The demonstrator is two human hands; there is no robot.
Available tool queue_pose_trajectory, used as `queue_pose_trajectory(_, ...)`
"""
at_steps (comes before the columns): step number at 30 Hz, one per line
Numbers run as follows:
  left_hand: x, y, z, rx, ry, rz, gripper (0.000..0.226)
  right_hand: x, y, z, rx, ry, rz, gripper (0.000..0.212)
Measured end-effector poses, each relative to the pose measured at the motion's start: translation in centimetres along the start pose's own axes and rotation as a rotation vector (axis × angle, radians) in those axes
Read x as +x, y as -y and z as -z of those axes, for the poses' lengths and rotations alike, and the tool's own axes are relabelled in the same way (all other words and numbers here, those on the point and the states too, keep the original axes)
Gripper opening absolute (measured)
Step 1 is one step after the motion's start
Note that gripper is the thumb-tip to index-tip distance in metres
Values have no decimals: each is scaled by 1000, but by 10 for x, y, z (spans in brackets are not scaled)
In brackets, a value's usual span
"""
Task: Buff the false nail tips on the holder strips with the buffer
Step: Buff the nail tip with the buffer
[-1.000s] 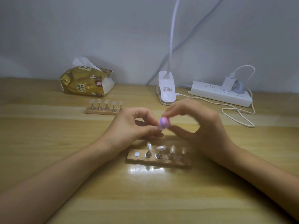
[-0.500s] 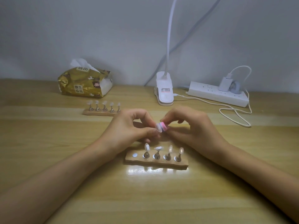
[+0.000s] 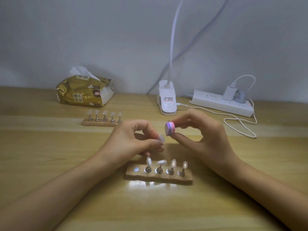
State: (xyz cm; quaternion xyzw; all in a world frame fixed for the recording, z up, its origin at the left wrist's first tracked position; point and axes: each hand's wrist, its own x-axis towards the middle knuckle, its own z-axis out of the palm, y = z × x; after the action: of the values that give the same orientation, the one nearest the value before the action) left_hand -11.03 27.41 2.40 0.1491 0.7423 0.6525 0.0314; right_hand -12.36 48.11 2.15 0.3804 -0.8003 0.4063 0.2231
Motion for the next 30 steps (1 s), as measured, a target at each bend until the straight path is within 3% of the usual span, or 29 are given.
queue_pose_trajectory(4, -1, 0, 0, 36, -13, -10, 27, 0, 1, 0, -16, 90, -18, 11)
queue_pose_trajectory(7, -1, 0, 1, -5, -8, -10, 28, 0, -1, 0, -98, 26, 20, 12)
queue_pose_trajectory(11, 0, -1, 1, -23, -2, -21, 27, 0, -3, 1, -40, 52, -133, 12)
queue_pose_trajectory(14, -1, -1, 1, -26, 14, -16, 28, 3, 3, 1, 2, -29, -26, 10)
queue_pose_trajectory(16, -1, -1, 2, -17, 17, -14, 28, 2, 4, -1, 2, 41, 45, 9)
queue_pose_trajectory(18, 0, 0, 2, -10, 16, -8, 28, 1, 0, -1, -44, 105, 10, 9)
queue_pose_trajectory(20, -1, 0, 1, -13, 17, -9, 28, 1, -1, 2, -40, 53, -32, 7)
queue_pose_trajectory(22, -1, 0, 0, -23, 14, -10, 24, 3, 2, 2, -33, -19, 30, 9)
queue_pose_trajectory(26, -1, 0, 1, 2, 26, -12, 22, 2, -1, 0, -36, 109, 15, 12)
queue_pose_trajectory(30, -1, -1, 1, -1, 23, -1, 20, 3, 0, 2, -68, 32, 103, 10)
